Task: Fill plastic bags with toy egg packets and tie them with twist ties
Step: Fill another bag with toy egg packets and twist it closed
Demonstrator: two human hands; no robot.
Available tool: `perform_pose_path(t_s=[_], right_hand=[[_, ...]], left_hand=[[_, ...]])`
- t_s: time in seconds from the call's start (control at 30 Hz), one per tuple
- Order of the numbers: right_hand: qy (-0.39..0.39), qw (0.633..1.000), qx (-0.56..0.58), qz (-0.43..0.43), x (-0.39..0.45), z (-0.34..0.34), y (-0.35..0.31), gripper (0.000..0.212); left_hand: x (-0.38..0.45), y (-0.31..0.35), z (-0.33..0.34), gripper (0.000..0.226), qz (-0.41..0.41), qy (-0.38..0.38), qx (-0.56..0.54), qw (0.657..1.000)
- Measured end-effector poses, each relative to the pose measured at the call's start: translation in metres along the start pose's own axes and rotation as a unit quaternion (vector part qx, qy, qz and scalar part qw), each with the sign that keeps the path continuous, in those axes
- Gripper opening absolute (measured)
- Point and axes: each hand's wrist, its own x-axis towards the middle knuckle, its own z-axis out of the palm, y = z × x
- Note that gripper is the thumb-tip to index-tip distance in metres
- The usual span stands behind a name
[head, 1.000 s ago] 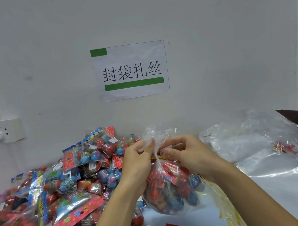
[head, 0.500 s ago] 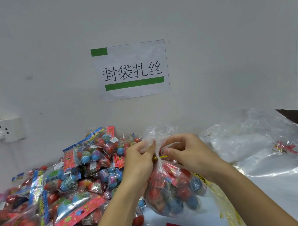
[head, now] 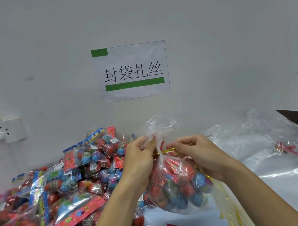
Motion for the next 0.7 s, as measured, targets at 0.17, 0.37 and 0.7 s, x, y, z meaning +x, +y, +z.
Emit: perform_pose_path(t_s=[0.17, 0.37, 0.7], right_hand=[[-0.025, 0.999, 0.046, 0.002, -0.0007, -0.0002, -0.0003, 0.013], [-0.039, 0.997, 0.058, 0.011, -0.0014, -0.001, 0.0002, 0.017], [-0.051, 0.998, 0.021, 0.015, -0.005, -0.0033, -0.007, 0.022]], left_hand=[[-0.0009, 0.0005, 0.0019, 0.022, 0.01, -0.006, -0.003, 1.0], [-0.0008, -0.0021, 0.0039, 0.041, 0.032, -0.017, 0.014, 0.999], [-0.0018, -0.0026, 0.0052, 0.026, 0.052, -0.038, 0.03, 0.997]])
